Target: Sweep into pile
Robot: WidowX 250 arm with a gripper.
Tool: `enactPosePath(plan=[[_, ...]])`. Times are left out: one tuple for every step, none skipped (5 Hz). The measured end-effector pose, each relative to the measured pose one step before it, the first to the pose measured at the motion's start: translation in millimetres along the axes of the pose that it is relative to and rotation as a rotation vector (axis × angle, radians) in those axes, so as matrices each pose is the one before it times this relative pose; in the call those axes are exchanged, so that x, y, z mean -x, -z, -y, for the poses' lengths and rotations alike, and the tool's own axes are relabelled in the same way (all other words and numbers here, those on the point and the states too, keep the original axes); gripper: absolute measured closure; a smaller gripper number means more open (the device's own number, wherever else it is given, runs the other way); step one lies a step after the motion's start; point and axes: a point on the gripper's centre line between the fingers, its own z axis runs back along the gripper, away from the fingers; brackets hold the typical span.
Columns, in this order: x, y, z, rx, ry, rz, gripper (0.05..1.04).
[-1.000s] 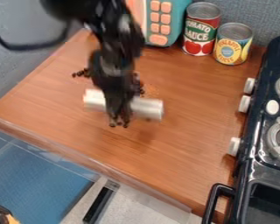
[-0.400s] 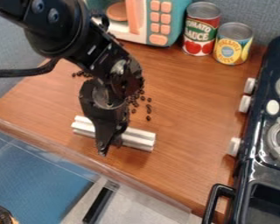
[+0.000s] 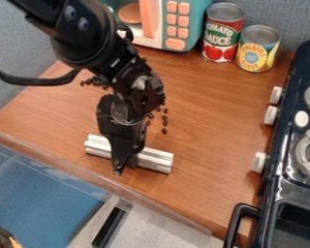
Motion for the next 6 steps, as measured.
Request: enactPosePath(plan=[[-1.8,2.76,4.33,-0.0082,-0.0124,0.0088,0.708],[-3.45,5.33,22.15,0.0193,-0.0392,0.0058,0.708],[-6.1,4.76,16.2,0.0179,-0.0551,0.0087,0.708],[-7.43,4.21,13.51,0.0163,-0.0359,0.0094,0.708],[-5.02,3.02,8.6,0.0132,-0.0154,0.0125,0.708],[-5.36,4.75,10.51,0.0097,-0.0204,0.0111,0.708]])
